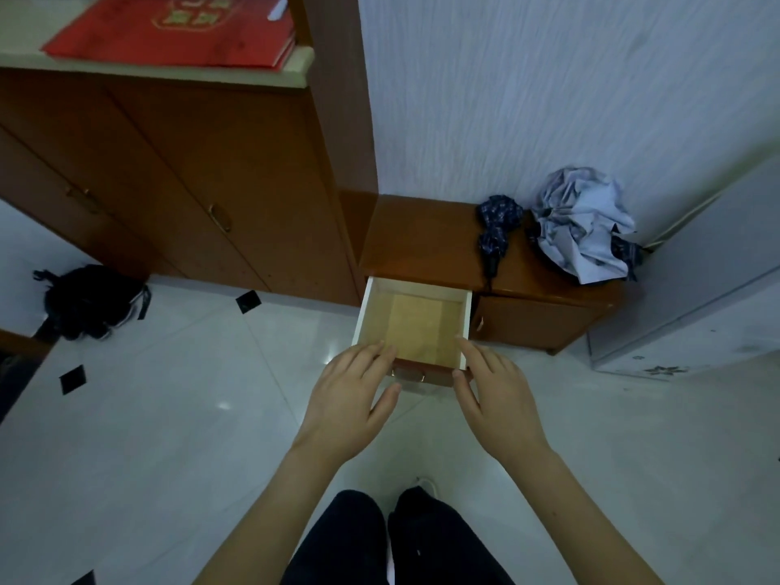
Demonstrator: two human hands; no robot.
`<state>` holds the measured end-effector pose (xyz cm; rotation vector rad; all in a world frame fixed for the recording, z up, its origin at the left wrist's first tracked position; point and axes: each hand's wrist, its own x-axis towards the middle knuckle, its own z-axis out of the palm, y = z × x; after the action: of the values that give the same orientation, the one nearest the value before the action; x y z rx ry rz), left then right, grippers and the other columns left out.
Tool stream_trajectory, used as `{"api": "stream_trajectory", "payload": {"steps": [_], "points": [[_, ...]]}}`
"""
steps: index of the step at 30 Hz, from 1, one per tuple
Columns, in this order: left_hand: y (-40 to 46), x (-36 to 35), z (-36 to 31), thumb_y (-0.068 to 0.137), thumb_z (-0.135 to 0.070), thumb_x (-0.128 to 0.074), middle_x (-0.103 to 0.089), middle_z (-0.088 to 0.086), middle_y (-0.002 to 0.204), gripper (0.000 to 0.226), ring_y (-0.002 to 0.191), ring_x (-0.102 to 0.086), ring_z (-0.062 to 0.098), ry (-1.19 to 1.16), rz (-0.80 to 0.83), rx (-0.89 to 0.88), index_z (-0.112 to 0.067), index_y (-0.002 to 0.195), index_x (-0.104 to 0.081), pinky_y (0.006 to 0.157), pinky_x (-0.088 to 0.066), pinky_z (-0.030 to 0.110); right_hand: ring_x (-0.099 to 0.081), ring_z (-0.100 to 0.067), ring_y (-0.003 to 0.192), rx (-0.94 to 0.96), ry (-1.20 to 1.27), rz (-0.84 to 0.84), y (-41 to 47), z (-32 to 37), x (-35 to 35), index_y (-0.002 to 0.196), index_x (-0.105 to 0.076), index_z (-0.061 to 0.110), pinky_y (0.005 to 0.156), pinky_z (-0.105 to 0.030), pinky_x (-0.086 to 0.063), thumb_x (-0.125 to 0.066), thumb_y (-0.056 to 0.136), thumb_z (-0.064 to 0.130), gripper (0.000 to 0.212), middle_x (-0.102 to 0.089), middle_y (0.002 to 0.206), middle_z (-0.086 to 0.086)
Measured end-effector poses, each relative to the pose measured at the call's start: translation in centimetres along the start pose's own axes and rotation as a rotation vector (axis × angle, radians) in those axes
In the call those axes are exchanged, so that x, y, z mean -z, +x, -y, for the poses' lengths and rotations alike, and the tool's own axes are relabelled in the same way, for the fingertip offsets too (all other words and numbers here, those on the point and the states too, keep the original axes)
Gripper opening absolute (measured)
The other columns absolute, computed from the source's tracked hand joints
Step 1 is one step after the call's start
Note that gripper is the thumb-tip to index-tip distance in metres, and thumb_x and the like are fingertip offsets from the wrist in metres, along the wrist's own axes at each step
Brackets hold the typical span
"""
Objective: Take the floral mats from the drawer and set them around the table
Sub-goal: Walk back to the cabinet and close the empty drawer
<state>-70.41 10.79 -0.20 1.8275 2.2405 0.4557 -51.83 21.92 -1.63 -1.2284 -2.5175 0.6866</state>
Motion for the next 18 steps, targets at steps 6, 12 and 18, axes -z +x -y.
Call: {"api": "stream_trajectory", "payload": {"steps": [6, 12, 18], "points": [[4.7, -0.7, 2.6, 0.094, -0.039, -0.038, -0.058, 0.001, 0.129, 0.048, 0.120, -0.048, 0.016, -0.045, 0.010, -0.060, -0.015, 0.133, -0.052, 0.101, -0.037, 0.031, -0.053, -0.016, 0.116, -0.071, 0.000, -0.014, 3.3, -0.1, -1.6, 0.140, -0.045, 0.018, 0.096, -0.037, -0.045, -0.029, 0.096, 0.041, 0.052, -0.059, 0.127, 0.002], [8.6, -4.0, 7.6, 0.095, -0.043, -0.035, -0.055, 0.000, 0.135, 0.050, 0.123, -0.047, 0.016, -0.132, 0.092, -0.141, -0.017, 0.137, -0.049, 0.100, -0.041, 0.033, -0.054, -0.020, 0.118, -0.199, -0.033, -0.047, 5.4, -0.4, -5.2, 0.139, -0.046, 0.016, 0.097, -0.044, -0.046, -0.032, 0.096, 0.036, 0.049, -0.060, 0.128, -0.002], [10.8, -8.3, 13.7, 0.093, -0.038, -0.038, -0.059, 0.003, 0.129, 0.048, 0.118, -0.050, 0.018, -0.105, 0.080, -0.157, -0.014, 0.132, -0.054, 0.099, -0.040, 0.033, -0.054, -0.019, 0.117, -0.257, -0.044, -0.043, 8.8, -1.9, -10.5, 0.139, -0.046, 0.016, 0.097, -0.043, -0.047, -0.031, 0.096, 0.039, 0.051, -0.059, 0.128, -0.002]]}}
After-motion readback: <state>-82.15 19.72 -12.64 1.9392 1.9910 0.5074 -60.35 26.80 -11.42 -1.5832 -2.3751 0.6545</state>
